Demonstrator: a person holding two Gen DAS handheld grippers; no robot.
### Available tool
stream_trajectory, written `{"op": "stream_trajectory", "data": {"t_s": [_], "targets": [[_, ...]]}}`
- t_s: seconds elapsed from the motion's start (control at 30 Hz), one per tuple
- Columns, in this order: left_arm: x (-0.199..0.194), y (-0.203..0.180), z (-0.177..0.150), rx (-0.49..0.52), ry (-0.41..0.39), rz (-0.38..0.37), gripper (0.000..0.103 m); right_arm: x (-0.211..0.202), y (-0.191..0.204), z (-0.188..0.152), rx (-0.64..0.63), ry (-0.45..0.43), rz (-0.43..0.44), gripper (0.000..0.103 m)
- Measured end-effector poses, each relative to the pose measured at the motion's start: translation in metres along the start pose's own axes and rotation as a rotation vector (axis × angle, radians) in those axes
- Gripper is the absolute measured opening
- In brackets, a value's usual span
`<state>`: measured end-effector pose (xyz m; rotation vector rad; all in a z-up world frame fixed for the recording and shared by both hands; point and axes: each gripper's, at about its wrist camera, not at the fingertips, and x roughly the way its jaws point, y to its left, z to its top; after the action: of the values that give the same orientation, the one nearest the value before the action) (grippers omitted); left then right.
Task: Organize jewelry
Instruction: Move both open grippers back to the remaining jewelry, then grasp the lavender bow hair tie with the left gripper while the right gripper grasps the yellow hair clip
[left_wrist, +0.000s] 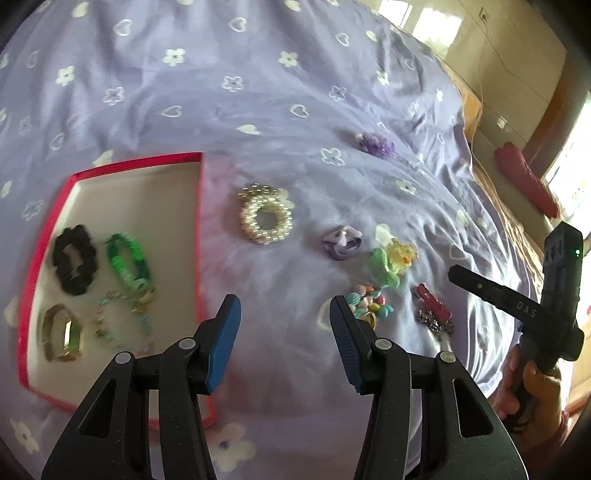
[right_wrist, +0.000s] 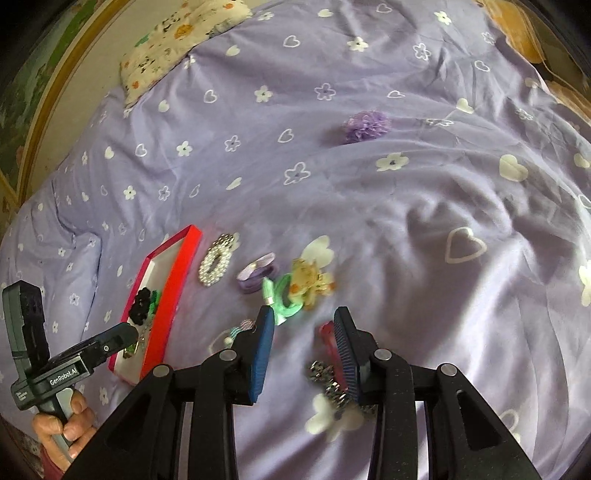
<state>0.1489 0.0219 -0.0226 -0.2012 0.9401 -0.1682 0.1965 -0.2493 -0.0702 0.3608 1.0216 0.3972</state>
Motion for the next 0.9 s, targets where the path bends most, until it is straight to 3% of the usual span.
{"op": "stream_trajectory", "data": {"t_s": [0.53, 0.63, 0.67, 0.73, 0.77, 0.8, 0.9], "targets": [[0.091, -0.037, 0.042, 0.112, 0.083, -0.005, 0.049, 0.048, -0.008, 0.027, 0.008, 0.047, 0.029, 0.036], [0.107, -0.043, 0.048, 0.124, 0.101, -0.018, 0.049, 0.058, -0.010, 0.029, 0.007, 0.070, 0.030, 0.027], [0.112, -0.045, 0.049, 0.128, 0.107, -0.022, 0.049, 0.061, -0.011, 0.028, 0.006, 0.077, 0.029, 0.016], [0.118, -0.049, 0.050, 0.144, 0.114, -0.024, 0.047, 0.064, -0.012, 0.027, 0.007, 0.083, 0.039, 0.007], [0.122, -0.052, 0.049, 0.156, 0.118, -0.027, 0.039, 0.064, -0.012, 0.027, 0.005, 0.079, 0.039, 0.006], [0.125, -0.055, 0.048, 0.170, 0.123, -0.032, 0.023, 0.063, -0.011, 0.026, -0.001, 0.076, 0.038, 0.005], [0.127, -0.062, 0.047, 0.205, 0.121, -0.031, 0.010, 0.059, -0.009, 0.025, -0.009, 0.064, 0.039, 0.004]]}}
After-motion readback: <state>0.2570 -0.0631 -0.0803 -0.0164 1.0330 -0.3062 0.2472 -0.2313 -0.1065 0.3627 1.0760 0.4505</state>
